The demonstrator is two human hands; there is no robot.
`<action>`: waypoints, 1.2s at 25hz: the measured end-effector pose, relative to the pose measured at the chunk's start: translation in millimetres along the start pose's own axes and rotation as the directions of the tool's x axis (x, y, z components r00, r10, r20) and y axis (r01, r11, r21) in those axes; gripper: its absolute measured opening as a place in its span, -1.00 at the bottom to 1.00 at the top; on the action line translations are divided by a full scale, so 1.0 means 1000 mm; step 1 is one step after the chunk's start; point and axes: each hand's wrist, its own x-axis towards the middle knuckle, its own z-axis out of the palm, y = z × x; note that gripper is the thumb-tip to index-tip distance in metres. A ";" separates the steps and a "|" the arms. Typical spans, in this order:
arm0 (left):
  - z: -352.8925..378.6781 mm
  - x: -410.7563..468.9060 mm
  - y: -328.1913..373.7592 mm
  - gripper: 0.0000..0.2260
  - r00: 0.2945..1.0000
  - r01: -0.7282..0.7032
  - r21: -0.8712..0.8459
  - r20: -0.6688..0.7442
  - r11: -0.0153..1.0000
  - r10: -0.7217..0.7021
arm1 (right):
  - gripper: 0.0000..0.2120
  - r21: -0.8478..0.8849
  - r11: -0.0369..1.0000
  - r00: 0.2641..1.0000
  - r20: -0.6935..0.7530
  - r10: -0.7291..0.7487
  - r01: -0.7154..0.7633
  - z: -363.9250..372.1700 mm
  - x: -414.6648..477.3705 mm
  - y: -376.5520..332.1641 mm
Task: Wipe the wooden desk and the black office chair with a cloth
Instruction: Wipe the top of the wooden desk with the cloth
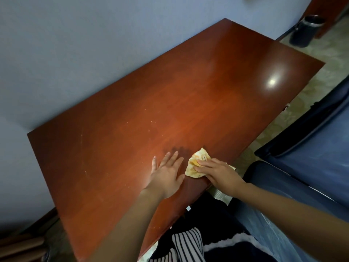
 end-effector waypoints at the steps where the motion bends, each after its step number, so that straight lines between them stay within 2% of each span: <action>1: 0.000 0.001 0.000 -0.48 1.000 0.004 0.000 -0.002 1.000 -0.004 | -0.61 -0.016 1.000 0.999 0.019 -0.025 0.025 -0.004 0.000 0.007; 4: -0.005 0.005 -0.003 -0.48 1.000 0.017 0.005 -0.010 1.000 -0.017 | -0.57 -0.068 0.998 1.000 0.005 -0.014 0.015 -0.018 0.011 0.025; 7: -0.010 0.008 -0.010 -0.48 0.999 0.034 0.022 -0.009 0.999 -0.034 | -0.50 -0.079 0.990 0.992 -0.062 0.108 -0.113 -0.027 0.029 0.037; 11: -0.012 0.009 -0.013 -0.48 0.999 0.039 0.017 0.004 0.999 -0.039 | -0.50 0.006 0.952 0.943 -0.136 0.305 -0.307 -0.040 0.062 0.048; 16: -0.013 0.008 -0.014 -0.48 0.998 0.065 0.008 0.015 0.998 -0.065 | -0.55 0.138 0.905 0.864 -0.270 0.426 -0.403 -0.034 0.078 0.038; 20: -0.011 0.010 -0.017 -0.49 0.997 0.081 -0.015 0.000 0.997 -0.081 | -0.58 0.088 0.936 0.888 -0.295 0.352 -0.341 -0.012 0.068 0.013; 22: -0.009 0.010 -0.018 -0.49 0.996 0.092 -0.041 -0.012 0.995 -0.093 | -0.58 0.076 0.964 0.924 -0.276 0.264 -0.253 -0.005 0.060 -0.008; 24: -0.004 0.009 -0.019 -0.49 0.995 0.101 -0.069 -0.017 0.992 -0.102 | -0.61 0.065 0.994 0.955 -0.277 0.107 -0.092 0.001 0.051 -0.031; 26: 0.002 0.008 -0.020 -0.50 0.993 0.115 -0.082 -0.017 0.990 -0.117 | -0.68 0.040 0.994 0.955 -0.286 -0.082 0.097 0.008 0.044 -0.049; 28: 0.007 0.007 -0.021 -0.51 0.991 0.133 -0.088 -0.019 0.987 -0.135 | -0.75 -0.004 0.971 0.949 -0.211 -0.234 0.239 0.014 0.039 -0.058; 30: 0.011 0.007 -0.021 -0.51 0.988 0.147 -0.109 -0.030 0.983 -0.151 | -0.71 -0.028 0.942 0.927 -0.170 -0.334 0.334 0.011 0.041 -0.052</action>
